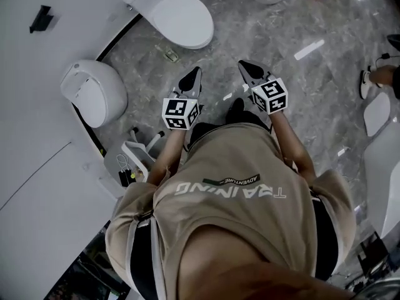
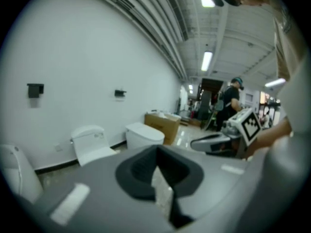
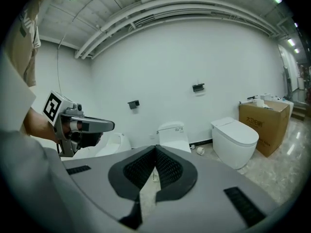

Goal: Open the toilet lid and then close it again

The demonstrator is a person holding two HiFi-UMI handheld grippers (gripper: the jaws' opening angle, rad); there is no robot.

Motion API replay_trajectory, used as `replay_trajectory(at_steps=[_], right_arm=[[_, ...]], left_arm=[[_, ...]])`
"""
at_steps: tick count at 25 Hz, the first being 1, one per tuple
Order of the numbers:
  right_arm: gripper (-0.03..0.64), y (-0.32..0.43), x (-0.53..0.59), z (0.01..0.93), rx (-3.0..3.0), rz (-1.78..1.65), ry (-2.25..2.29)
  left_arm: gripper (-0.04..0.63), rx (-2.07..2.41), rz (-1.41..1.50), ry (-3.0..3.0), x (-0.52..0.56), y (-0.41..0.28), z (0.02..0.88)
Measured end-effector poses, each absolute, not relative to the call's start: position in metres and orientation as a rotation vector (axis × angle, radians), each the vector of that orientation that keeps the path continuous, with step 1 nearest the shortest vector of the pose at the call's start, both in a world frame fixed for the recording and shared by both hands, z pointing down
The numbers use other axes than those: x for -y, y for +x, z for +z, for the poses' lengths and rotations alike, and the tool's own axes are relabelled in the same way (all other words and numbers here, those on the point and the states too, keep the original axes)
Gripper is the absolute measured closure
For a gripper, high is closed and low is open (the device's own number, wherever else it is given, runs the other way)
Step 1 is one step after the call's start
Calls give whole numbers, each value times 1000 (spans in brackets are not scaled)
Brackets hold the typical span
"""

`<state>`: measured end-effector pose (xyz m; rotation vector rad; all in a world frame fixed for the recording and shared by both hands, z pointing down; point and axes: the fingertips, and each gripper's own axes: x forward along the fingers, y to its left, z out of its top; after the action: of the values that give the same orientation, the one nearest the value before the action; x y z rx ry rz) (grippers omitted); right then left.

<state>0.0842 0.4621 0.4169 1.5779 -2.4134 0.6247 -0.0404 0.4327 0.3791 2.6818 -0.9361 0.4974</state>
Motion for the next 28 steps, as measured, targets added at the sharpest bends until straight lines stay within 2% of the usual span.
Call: replay_trajectory(at_steps=[11, 19, 28], right_arm=[[607, 56, -416, 416, 2532, 623, 1387], [607, 97, -394, 429, 2446, 693, 1438], [607, 101, -312, 418, 2409, 669, 1431]], left_arm=[[591, 996, 537, 2613, -390, -33, 393], [591, 934, 467, 2617, -338, 18, 402], [591, 942, 465, 2616, -261, 5, 397]])
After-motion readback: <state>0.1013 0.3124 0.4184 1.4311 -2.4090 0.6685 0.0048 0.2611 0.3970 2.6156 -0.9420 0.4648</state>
